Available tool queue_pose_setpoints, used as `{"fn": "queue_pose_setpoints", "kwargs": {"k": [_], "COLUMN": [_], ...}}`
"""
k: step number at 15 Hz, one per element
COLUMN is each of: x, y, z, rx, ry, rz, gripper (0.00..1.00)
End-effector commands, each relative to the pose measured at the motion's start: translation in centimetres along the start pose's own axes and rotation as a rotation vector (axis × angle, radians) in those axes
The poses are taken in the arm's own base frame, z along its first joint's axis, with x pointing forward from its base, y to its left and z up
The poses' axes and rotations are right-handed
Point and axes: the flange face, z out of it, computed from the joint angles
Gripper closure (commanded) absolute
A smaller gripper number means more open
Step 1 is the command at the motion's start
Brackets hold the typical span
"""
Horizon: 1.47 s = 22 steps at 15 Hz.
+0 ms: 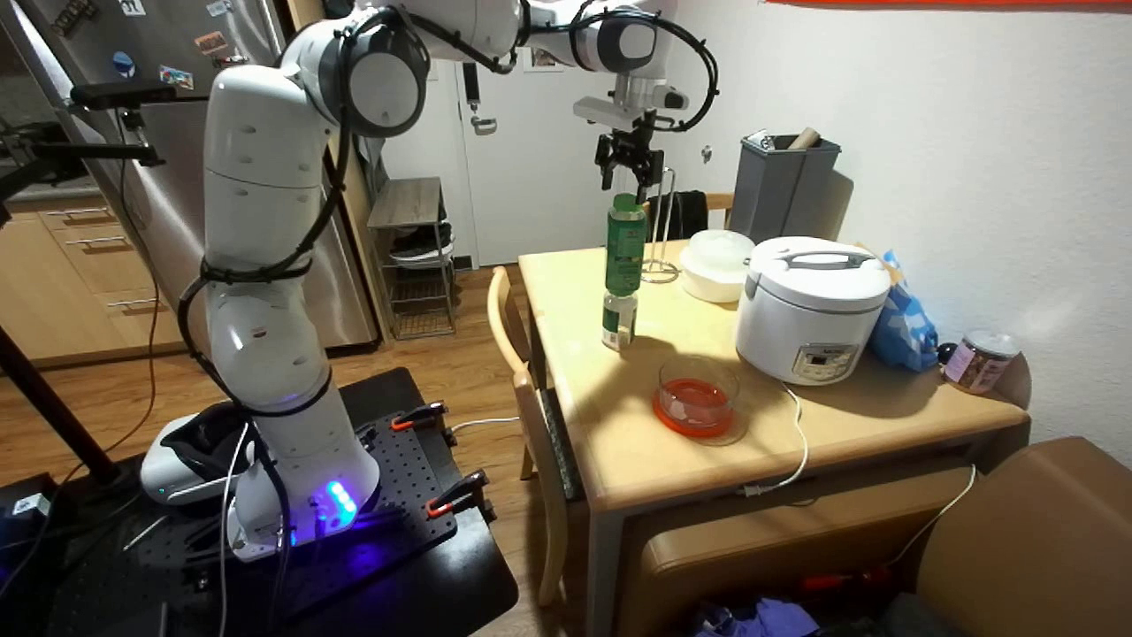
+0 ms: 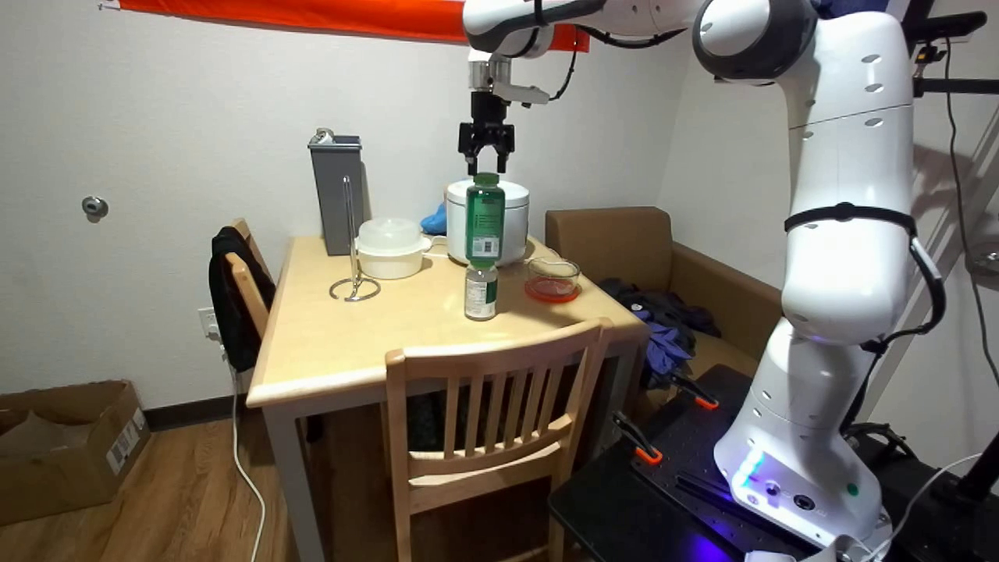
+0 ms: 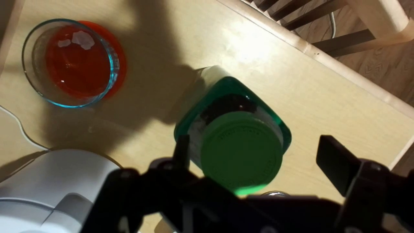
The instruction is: Place the green container on the table from atop the clear container
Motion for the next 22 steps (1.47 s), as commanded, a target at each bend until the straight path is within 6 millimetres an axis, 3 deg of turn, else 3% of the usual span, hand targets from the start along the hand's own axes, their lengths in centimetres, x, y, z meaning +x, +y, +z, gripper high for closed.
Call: {"fn": "queue_pose_setpoints", "kwargs": {"k": [1, 5, 6, 7, 11, 12, 17, 22], "x": [0.0, 0.3, 0.4, 0.5, 0.5, 0.5, 0.2, 0.0], "y": [0.2, 0.2, 0.2, 0.2, 0.3, 0.3, 0.6, 0.3], "z": [0.1, 0.6, 0.8, 0.9, 1.1, 1.0, 0.4, -1.6], "rx": [0.031, 0.036, 0.035, 0.034, 0.024, 0.021, 0.011, -0.001], "ry": [-0.02, -0.028, -0.03, -0.032, -0.035, -0.032, -0.02, 0.017], "rz": [0.035, 0.034, 0.032, 0.032, 0.035, 0.038, 0.058, 0.067], "gripper": [0.0, 0.0, 0.1, 0.26, 0.58, 0.62, 0.62, 0.62]}}
